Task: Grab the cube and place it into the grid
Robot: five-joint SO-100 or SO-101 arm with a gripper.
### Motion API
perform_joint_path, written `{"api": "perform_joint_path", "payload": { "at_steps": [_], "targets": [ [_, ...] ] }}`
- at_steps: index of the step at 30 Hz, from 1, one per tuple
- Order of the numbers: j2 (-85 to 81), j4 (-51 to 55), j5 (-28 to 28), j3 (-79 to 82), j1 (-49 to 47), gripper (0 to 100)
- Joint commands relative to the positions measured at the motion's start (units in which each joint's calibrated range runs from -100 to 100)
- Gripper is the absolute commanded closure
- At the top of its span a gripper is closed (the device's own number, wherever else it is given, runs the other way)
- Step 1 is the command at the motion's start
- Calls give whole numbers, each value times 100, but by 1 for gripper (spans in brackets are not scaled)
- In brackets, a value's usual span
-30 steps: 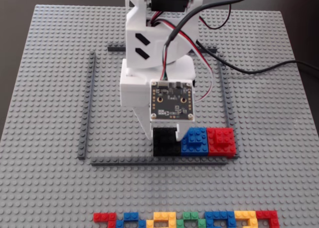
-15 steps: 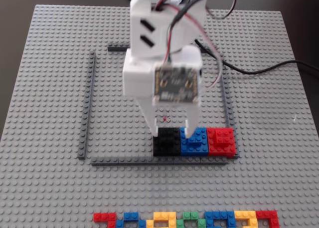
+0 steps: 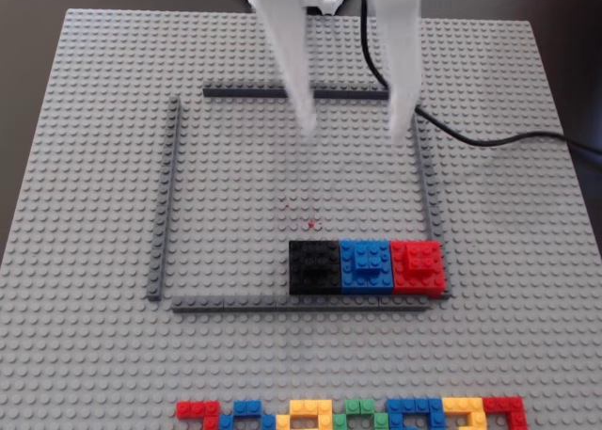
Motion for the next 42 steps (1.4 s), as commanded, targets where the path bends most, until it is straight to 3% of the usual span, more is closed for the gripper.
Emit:
{"api": "perform_joint_path", "payload": {
  "at_steps": [1,5,8,21,42],
  "targets": [
    [-1718,46,-10,601,-89,84],
    [-2870,27,-68,1489,-140,97],
    [-3722,-32,-156,2304,-162,100],
    [-6482,-457,-112,5277,-30,100],
    [-8090,-902,98,7896,-155,100]
  ]
}}
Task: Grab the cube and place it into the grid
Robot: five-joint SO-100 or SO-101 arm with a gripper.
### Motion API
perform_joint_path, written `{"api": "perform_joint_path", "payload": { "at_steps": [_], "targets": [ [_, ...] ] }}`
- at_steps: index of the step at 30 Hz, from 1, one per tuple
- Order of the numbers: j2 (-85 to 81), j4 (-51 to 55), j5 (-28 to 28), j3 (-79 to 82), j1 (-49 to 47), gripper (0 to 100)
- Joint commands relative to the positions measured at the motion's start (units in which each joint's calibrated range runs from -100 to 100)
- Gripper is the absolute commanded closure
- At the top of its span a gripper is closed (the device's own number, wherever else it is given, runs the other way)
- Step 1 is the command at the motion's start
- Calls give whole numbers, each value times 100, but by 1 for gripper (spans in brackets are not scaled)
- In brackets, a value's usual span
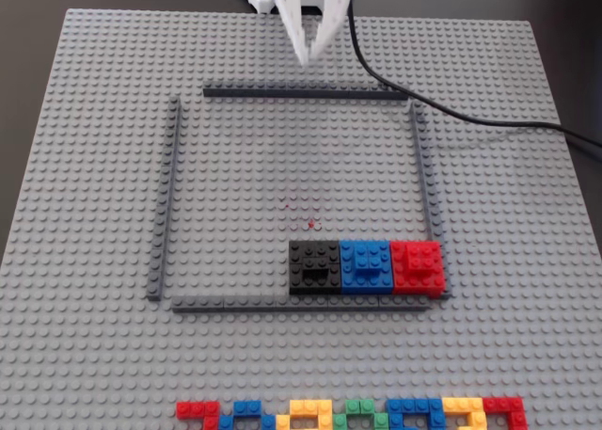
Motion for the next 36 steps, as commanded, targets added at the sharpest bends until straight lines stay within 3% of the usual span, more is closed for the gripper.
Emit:
{"api": "perform_joint_path", "payload": {
  "at_steps": [1,17,36],
  "targets": [
    [-177,-164,-10,184,-67,100],
    [-288,-428,44,1579,-82,100],
    [-288,378,-298,1597,-281,100]
  ]
}}
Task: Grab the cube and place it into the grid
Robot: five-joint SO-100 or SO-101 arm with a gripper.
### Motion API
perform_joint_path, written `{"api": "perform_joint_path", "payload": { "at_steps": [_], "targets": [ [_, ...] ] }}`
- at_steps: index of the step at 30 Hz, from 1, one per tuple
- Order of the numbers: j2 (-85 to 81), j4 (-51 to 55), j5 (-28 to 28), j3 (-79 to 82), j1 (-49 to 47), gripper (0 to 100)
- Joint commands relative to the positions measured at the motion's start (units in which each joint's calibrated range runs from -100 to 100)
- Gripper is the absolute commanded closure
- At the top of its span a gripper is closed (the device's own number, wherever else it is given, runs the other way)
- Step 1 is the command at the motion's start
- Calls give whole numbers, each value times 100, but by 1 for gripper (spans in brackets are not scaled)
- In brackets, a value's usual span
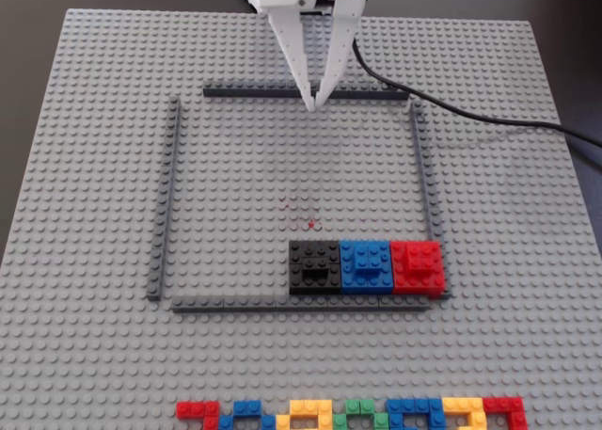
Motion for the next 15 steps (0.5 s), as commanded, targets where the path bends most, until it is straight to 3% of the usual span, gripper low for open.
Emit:
{"api": "perform_joint_path", "payload": {
  "at_steps": [1,15],
  "targets": [
    [-212,70,-59,53,-11,100],
    [-212,153,-122,53,-4,100]
  ]
}}
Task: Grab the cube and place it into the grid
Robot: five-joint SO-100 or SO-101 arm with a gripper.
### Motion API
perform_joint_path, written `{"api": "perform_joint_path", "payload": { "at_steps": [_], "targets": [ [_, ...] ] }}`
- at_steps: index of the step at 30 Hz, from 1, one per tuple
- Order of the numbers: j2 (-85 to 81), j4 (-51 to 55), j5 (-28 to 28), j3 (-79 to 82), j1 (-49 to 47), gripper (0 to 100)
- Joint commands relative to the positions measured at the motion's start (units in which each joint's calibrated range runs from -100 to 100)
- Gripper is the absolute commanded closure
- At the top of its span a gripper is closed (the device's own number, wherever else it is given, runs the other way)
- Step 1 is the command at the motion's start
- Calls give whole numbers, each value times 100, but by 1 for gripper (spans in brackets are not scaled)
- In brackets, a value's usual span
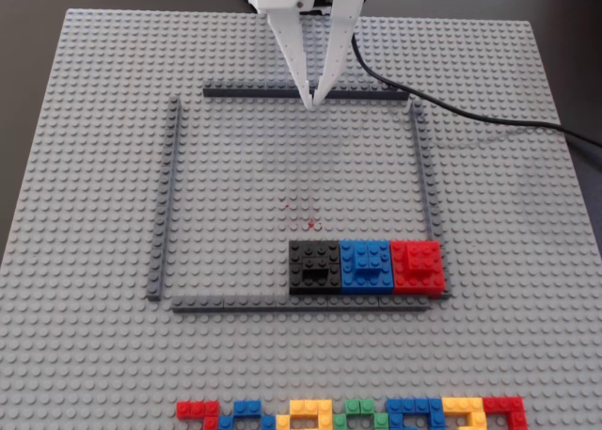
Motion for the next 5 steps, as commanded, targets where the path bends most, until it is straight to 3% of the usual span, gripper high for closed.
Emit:
{"api": "perform_joint_path", "payload": {
  "at_steps": [1,5],
  "targets": [
    [-212,17,-34,53,-4,100],
    [-212,22,-15,53,-4,100]
  ]
}}
